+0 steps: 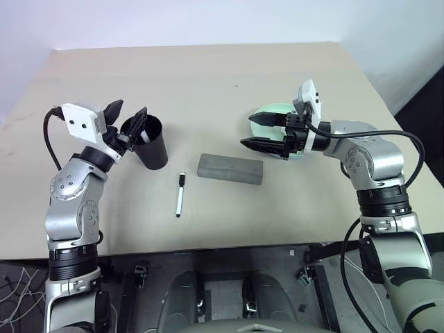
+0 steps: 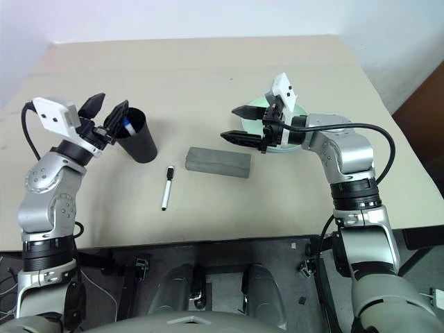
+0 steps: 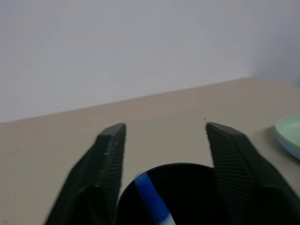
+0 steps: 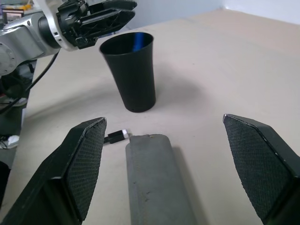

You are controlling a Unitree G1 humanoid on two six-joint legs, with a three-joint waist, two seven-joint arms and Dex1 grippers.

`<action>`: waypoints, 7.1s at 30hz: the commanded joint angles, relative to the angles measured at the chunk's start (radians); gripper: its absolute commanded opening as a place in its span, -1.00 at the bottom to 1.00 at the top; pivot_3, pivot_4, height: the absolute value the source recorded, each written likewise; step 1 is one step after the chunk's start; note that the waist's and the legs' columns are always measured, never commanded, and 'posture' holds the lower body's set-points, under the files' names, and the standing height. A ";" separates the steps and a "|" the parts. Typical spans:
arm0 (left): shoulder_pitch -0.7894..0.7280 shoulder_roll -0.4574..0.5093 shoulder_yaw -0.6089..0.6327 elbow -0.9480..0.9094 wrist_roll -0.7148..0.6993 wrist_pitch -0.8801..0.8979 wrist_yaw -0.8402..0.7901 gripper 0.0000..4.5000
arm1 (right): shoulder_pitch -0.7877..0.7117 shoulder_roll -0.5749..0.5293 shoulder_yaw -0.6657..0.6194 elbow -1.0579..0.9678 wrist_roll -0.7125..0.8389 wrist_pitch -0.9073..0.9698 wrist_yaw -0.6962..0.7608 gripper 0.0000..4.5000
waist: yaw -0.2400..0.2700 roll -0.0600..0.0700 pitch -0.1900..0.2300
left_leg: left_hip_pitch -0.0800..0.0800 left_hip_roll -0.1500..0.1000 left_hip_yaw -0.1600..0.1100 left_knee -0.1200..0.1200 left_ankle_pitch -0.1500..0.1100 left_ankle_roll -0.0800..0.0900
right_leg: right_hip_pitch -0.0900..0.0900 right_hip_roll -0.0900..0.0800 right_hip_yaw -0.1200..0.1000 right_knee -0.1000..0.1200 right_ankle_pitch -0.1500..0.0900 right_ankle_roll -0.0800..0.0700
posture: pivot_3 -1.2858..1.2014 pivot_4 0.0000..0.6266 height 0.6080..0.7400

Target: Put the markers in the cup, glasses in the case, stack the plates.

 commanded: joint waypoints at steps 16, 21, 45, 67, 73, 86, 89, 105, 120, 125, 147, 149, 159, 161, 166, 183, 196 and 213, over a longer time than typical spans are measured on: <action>0.048 0.079 0.125 -0.490 -0.220 0.565 0.274 0.99 | -0.083 0.005 -0.008 0.112 -0.018 -0.084 0.036 0.86 | -0.002 0.000 0.000 | 0.000 0.000 -0.001 0.000 0.000 0.000 | 0.000 0.000 0.001 0.000 0.000 0.000 | 0.03 -0.52 0.41; 0.166 0.123 0.121 -0.672 -0.369 0.791 0.308 0.99 | -0.109 0.018 -0.004 0.158 -0.026 -0.113 0.052 0.86 | -0.001 0.000 0.000 | 0.000 0.000 -0.001 0.000 0.001 -0.001 | 0.000 0.000 0.001 0.000 0.000 0.000 | 0.03 -0.52 0.41; 0.034 -0.051 -0.147 -0.603 -0.251 1.356 0.486 0.99 | -0.138 -0.017 -0.020 0.194 -0.066 -0.149 0.109 0.86 | 0.001 0.000 0.000 | 0.001 0.000 -0.002 0.001 0.002 -0.001 | 0.001 0.000 0.001 0.001 0.001 0.000 | 0.03 -0.52 0.41; -0.129 0.102 -0.369 -0.281 -0.456 1.393 0.642 0.75 | -0.101 -0.030 -0.029 0.144 -0.057 -0.119 0.070 0.86 | 0.003 0.000 0.000 | 0.009 0.000 -0.003 0.001 0.005 0.001 | 0.009 -0.001 0.001 0.002 0.006 -0.003 | 0.03 -0.52 0.41; -0.138 0.140 -0.379 -0.267 -0.537 1.393 0.715 -0.09 | -0.108 -0.027 -0.029 0.160 -0.060 -0.128 0.068 0.86 | -0.001 0.000 0.000 | 0.009 0.000 -0.003 -0.001 0.006 0.002 | 0.008 -0.001 0.001 0.001 0.006 -0.003 | 0.03 -0.52 0.41; -0.171 0.235 -0.396 -0.248 -0.657 1.393 0.892 -0.99 | -0.125 -0.027 -0.033 0.189 -0.063 -0.146 0.062 0.86 | -0.007 0.001 0.001 | 0.008 0.001 -0.003 -0.003 0.007 0.002 | 0.006 0.000 0.002 0.001 0.006 -0.003 | 0.03 -0.52 0.41; -0.187 0.237 -0.402 -0.265 -0.630 1.393 0.908 -0.99 | -0.127 -0.027 -0.033 0.198 -0.067 -0.155 0.060 0.86 | -0.007 0.001 0.001 | 0.008 0.001 -0.003 -0.003 0.007 0.001 | 0.005 0.001 0.002 0.001 0.006 -0.003 | 0.03 -0.52 0.41; -0.257 0.263 -0.384 -0.468 -0.449 1.393 0.688 -0.99 | -0.131 -0.016 -0.023 0.204 -0.071 -0.177 0.059 0.86 | 0.003 -0.001 0.002 | -0.010 -0.001 -0.002 -0.002 0.011 -0.002 | -0.010 -0.001 0.001 -0.001 0.007 -0.002 | 0.03 -0.52 0.41; -0.143 0.160 -0.291 -0.508 -0.200 0.716 0.381 -0.99 | -0.122 -0.012 -0.021 0.193 -0.077 -0.213 0.054 0.86 | 0.002 -0.001 0.003 | -0.009 -0.001 -0.001 -0.002 0.011 -0.002 | -0.010 0.000 0.001 0.000 0.007 -0.001 | 0.03 -0.52 0.41; -0.133 0.097 -0.249 -0.468 -0.142 0.510 0.305 -0.99 | -0.116 -0.005 -0.026 0.189 -0.080 -0.237 0.046 0.86 | 0.002 -0.001 0.003 | -0.009 -0.001 -0.001 -0.001 0.011 -0.001 | -0.010 0.000 0.001 0.001 0.008 -0.001 | 0.03 -0.52 0.41; -0.105 0.059 -0.118 -0.182 0.065 0.125 0.188 -0.99 | -0.062 -0.025 -0.041 -0.023 0.085 -0.001 0.106 0.86 | 0.003 -0.001 0.003 | -0.009 -0.001 0.000 0.000 0.009 0.005 | -0.009 0.000 0.000 0.001 0.008 0.000 | 0.03 -0.52 0.41; -0.102 0.049 -0.110 -0.174 0.053 0.121 0.174 -0.99 | -0.056 -0.026 -0.043 -0.045 0.097 0.009 0.102 0.86 | 0.002 -0.001 0.003 | -0.009 -0.001 0.000 0.000 0.009 0.006 | -0.009 0.000 0.000 0.001 0.008 0.001 | 0.03 -0.52 0.41; -0.070 0.018 -0.099 -0.123 0.091 0.105 0.181 -0.99 | -0.047 -0.037 -0.033 -0.065 0.094 0.006 0.083 0.86 | 0.002 -0.001 0.003 | -0.009 -0.001 0.000 0.000 0.009 0.006 | -0.009 0.000 0.000 0.002 0.009 0.001 | 0.03 -0.52 0.41; -0.060 0.017 -0.087 -0.125 0.083 0.113 0.184 -0.99 | -0.045 -0.040 -0.032 -0.063 0.091 0.002 0.080 0.86 | 0.002 -0.001 0.003 | -0.009 -0.001 0.000 0.000 0.009 0.006 | -0.009 0.000 0.000 0.002 0.009 0.001 | 0.03 -0.52 0.41; -0.033 0.024 -0.075 -0.147 0.074 0.138 0.182 -0.99 | -0.048 -0.040 -0.027 -0.045 0.077 -0.012 0.071 0.86 | 0.001 -0.001 0.003 | -0.009 -0.001 0.000 0.000 0.009 0.006 | -0.009 0.000 0.000 0.002 0.009 0.001 | 0.03 -0.52 0.41; -0.019 0.025 -0.081 -0.180 0.061 0.141 0.157 0.94 | -0.057 -0.037 -0.022 -0.013 0.058 -0.042 0.062 0.86 | 0.002 -0.001 0.003 | -0.009 -0.001 0.000 0.001 0.009 0.006 | -0.009 0.000 0.000 0.002 0.009 0.001 | 0.03 -0.52 0.41; 0.239 0.171 0.120 -0.302 -0.188 0.158 -0.133 0.94 | -0.037 -0.045 -0.039 0.030 0.055 -0.057 0.061 0.86 | 0.001 -0.001 0.003 | -0.008 0.000 0.000 0.001 0.009 0.006 | -0.009 0.000 0.000 0.002 0.009 0.000 | 0.03 -0.52 0.41; 0.354 0.243 0.005 -0.133 -0.190 0.074 -0.498 0.94 | 0.184 -0.142 -0.069 -0.083 0.044 -0.074 0.048 0.86 | 0.002 -0.001 0.003 | -0.008 0.000 -0.001 0.001 0.008 0.007 | -0.009 0.000 0.000 0.002 0.010 -0.001 | 0.03 -0.52 0.41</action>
